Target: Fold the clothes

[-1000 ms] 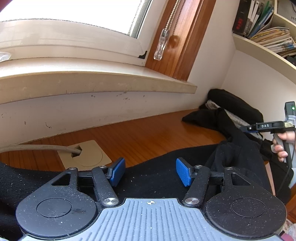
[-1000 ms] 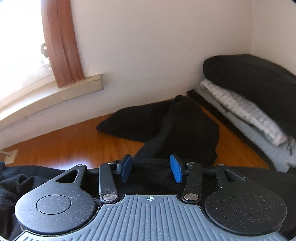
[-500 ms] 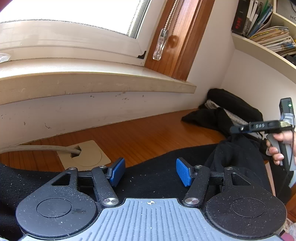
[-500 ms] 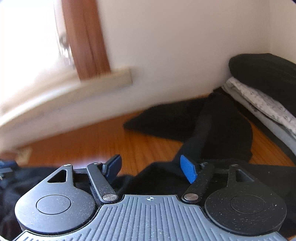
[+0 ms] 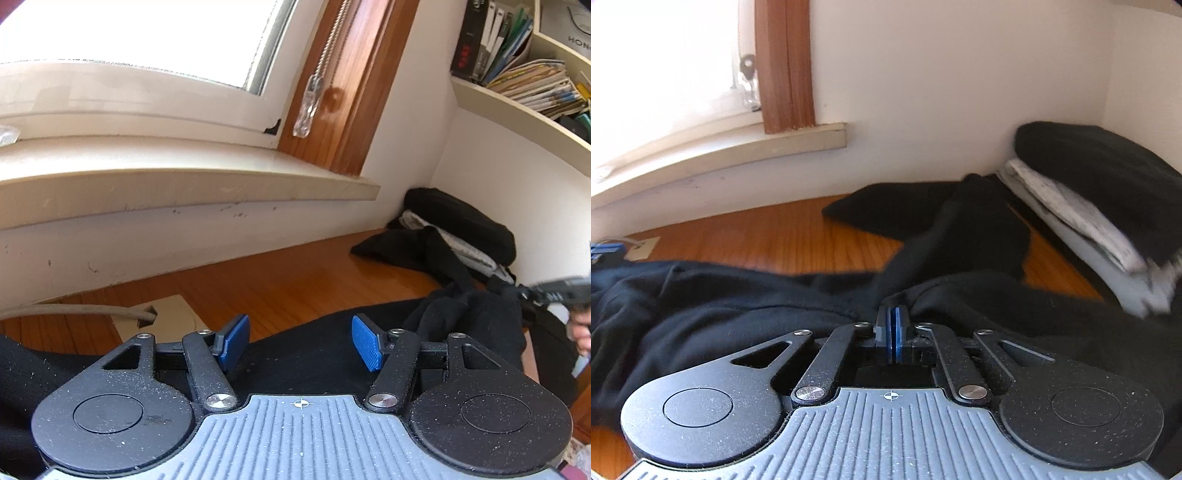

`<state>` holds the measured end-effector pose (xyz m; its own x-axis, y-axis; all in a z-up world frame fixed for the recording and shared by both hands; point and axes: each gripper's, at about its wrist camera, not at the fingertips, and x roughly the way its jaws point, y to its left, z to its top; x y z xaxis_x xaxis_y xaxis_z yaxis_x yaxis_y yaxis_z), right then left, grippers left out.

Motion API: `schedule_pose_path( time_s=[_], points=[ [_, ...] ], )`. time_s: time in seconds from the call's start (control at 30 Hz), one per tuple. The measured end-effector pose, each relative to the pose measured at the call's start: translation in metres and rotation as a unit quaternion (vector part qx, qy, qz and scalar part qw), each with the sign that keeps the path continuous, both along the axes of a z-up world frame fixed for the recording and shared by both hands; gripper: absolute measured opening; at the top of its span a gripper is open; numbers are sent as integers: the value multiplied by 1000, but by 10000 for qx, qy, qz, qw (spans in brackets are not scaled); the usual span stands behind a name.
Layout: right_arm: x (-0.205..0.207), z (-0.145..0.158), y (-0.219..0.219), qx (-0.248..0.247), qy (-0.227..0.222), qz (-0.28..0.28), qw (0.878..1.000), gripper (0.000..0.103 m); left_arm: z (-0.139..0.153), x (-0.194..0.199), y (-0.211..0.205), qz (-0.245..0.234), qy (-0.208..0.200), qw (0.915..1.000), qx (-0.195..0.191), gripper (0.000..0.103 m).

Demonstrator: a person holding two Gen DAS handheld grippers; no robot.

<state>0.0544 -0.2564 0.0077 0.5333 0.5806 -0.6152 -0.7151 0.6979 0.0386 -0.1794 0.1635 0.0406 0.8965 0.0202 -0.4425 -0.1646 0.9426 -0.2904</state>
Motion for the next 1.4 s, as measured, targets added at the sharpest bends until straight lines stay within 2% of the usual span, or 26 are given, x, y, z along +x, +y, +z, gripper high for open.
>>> schedule_pose_path(
  time_s=[0.2, 0.33, 0.43, 0.53, 0.67, 0.7, 0.83, 1.0, 1.17, 1.4],
  points=[
    [-43, 0, -67, 168, 89, -49, 9998, 3, 9, -4, -3, -71, -163, 9998, 20, 65],
    [-45, -7, -84, 24, 276, -115, 9996, 3, 12, -5, 1, -28, -207, 9998, -7, 66],
    [-35, -6, -89, 204, 266, -394, 9987, 5, 13, -7, 4, 9, -228, 9997, -27, 66],
    [-28, 0, -83, 446, 80, -599, 9972, 9, 12, -7, 5, 19, -230, 9997, -21, 66],
    [-21, -1, -62, 567, -132, -495, 9971, 15, 10, -5, 6, 7, -145, 9999, 8, 66],
    [-18, -2, -54, 600, -121, -423, 9972, 19, 10, -4, 6, 10, -131, 9999, 11, 66],
    [-6, -10, -22, 721, -44, -183, 9972, 23, 8, -3, 7, 23, -76, 10000, 22, 66],
    [-2, -24, 18, 665, -58, 40, 9978, 37, 7, -3, 8, 46, -53, 10000, 35, 66],
    [-3, -41, 43, 234, -336, 99, 9991, 39, 10, -8, 20, 169, -94, 9998, -8, 66],
    [-3, -55, 40, 316, -430, 186, 9984, 42, 7, -8, 29, 273, 5, 9996, -39, 66]
  ],
)
